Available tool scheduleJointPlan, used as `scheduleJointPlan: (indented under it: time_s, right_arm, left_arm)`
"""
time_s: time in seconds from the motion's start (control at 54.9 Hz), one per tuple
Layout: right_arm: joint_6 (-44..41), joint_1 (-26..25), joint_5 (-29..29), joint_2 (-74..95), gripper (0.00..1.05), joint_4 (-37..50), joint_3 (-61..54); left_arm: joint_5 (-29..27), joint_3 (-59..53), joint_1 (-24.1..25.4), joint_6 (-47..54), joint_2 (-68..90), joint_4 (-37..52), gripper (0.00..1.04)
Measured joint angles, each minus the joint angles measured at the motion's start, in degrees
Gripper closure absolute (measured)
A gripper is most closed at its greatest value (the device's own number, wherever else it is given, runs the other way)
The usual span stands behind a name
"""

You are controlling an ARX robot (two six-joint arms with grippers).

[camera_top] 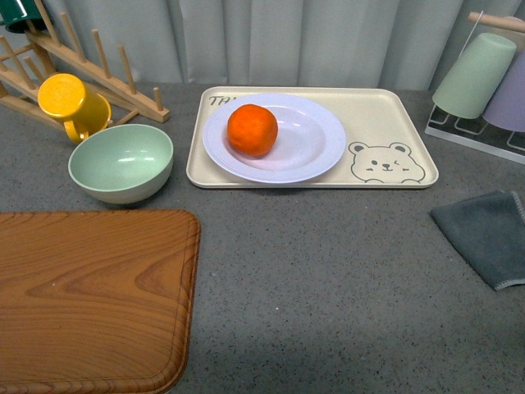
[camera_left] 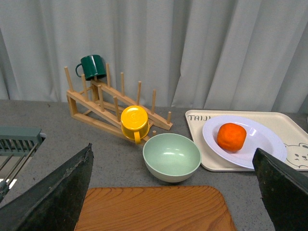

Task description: Place orange and plate with both arms

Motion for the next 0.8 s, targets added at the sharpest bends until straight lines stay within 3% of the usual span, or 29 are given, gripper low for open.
scheduleJointPlan:
  time_s: [0.802]
  right_arm:
    - [0.0,0.0,-0.1,-25.8,1.04,-24.1,-0.5]
  left_arm:
    - [0.0,0.0,0.0,0.0,0.0,0.0,0.06]
